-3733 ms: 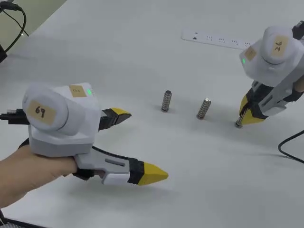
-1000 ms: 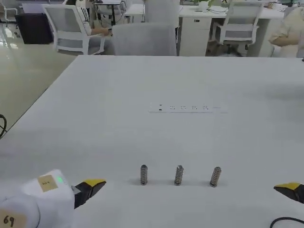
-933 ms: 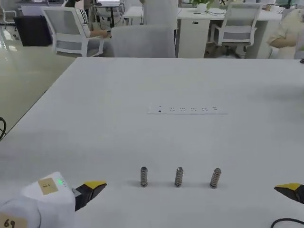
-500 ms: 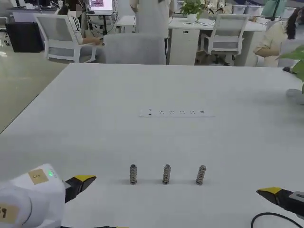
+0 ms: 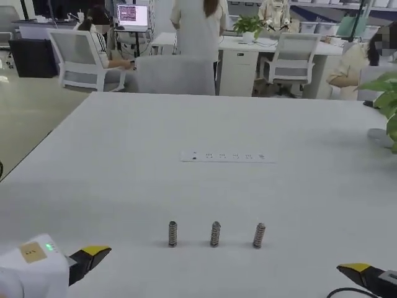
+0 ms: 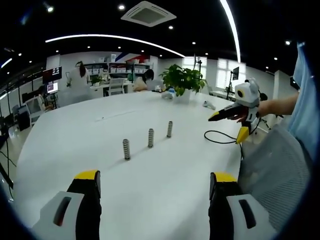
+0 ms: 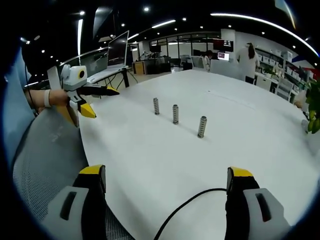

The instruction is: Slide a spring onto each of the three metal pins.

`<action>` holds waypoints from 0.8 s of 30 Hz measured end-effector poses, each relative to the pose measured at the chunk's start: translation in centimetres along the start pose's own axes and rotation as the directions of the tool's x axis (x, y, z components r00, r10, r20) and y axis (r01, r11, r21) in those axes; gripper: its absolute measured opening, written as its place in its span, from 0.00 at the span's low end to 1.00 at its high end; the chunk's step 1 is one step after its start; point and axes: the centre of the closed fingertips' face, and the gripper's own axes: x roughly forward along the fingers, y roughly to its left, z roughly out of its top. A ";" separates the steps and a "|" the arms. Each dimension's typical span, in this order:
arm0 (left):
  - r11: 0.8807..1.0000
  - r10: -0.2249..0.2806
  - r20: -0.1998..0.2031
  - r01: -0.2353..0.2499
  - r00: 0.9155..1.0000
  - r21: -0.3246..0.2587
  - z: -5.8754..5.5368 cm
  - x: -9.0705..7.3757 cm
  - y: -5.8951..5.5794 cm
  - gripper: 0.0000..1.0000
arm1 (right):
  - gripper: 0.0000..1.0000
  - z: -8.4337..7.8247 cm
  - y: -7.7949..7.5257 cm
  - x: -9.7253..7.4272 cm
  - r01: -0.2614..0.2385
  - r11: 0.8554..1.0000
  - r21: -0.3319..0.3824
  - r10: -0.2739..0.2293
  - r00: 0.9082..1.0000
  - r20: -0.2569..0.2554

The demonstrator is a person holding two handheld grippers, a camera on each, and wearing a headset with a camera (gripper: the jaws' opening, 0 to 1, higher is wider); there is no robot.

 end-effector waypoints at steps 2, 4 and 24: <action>1.000 -0.002 0.005 0.002 1.000 -0.003 0.1 0.1 -0.1 0.87 | 1.00 -0.4 0.0 0.1 -0.001 1.000 -0.011 0.001 1.000 -0.018; 1.000 -0.002 0.000 0.002 1.000 -0.002 -0.2 0.1 -0.3 0.87 | 1.00 -0.5 -0.2 0.0 0.008 1.000 -0.024 -0.009 1.000 -0.029; 0.998 0.069 0.036 -0.069 0.997 0.001 0.3 -0.4 1.3 0.86 | 0.98 -1.2 0.3 -0.2 -0.018 1.000 -0.024 0.017 0.999 -0.052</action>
